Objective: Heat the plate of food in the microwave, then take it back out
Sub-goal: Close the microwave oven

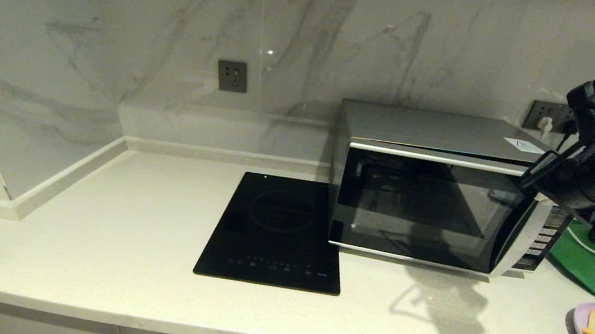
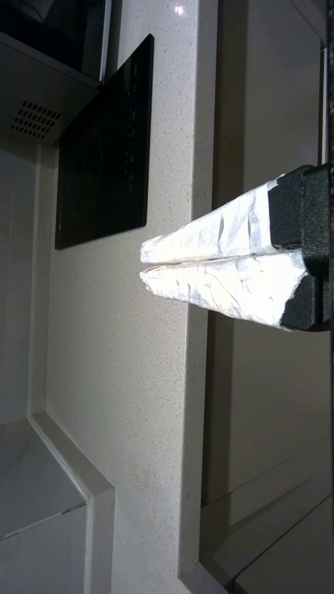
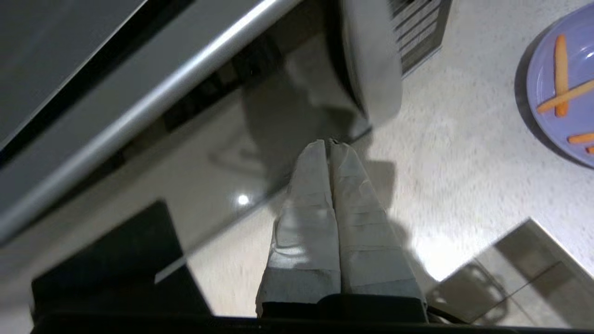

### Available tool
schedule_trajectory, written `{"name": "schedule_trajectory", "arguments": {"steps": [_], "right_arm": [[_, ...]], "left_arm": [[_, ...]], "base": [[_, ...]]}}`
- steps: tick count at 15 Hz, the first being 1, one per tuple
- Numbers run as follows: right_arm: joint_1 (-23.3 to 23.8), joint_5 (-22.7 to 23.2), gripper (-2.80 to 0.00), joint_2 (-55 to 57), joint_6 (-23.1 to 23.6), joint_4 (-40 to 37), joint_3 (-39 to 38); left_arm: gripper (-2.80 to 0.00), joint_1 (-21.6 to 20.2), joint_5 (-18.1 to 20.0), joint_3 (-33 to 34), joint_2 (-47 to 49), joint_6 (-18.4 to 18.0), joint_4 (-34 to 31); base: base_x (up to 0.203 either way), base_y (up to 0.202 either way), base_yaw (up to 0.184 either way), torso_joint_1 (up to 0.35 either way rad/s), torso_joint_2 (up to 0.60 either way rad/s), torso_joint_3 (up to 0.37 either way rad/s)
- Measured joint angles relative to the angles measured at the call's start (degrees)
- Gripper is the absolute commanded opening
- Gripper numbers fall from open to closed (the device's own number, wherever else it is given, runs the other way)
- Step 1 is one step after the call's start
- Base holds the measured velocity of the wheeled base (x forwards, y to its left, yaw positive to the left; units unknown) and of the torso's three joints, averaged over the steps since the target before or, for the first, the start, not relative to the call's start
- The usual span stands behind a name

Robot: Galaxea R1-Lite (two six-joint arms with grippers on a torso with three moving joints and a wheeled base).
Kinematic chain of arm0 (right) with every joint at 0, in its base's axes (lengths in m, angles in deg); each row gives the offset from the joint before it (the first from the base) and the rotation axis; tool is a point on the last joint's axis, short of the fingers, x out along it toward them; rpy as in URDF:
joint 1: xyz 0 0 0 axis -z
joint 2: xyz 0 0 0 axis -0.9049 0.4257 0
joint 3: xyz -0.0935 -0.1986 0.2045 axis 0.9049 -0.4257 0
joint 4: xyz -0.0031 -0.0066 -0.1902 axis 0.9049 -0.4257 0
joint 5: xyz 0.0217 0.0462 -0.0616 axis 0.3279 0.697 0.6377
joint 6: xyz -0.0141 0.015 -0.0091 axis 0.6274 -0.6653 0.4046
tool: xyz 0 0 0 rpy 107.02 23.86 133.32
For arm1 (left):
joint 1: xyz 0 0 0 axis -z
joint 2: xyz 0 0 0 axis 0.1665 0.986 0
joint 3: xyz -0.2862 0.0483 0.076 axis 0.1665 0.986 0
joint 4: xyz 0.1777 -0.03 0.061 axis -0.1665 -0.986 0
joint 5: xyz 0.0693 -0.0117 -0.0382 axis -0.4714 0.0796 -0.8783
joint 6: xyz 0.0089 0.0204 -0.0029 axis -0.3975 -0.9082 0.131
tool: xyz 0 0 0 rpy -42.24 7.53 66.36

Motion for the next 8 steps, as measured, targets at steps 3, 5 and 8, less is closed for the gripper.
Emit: {"name": "schedule_trajectory", "arguments": {"steps": [3,5,8], "right_arm": [[4.50,0.75,-2.80,5.01,-0.35,2.40,1.86],[5.58,1.03,-2.80,6.64,-0.34,3.88,2.05],[6.54,1.23,-2.80,8.06,-0.12,6.97,2.49]], "left_arm": [[-2.80,0.00,0.00,0.00,0.00,0.01,0.00],[-2.80,0.00,0.00,0.00,0.00,0.00,0.00],[-2.80,0.00,0.00,0.00,0.00,0.00,0.00]], "base": [[0.000,0.000,0.000,0.000,0.00,0.000],[0.000,0.000,0.000,0.000,0.00,0.000],[0.000,0.000,0.000,0.000,0.00,0.000]]}}
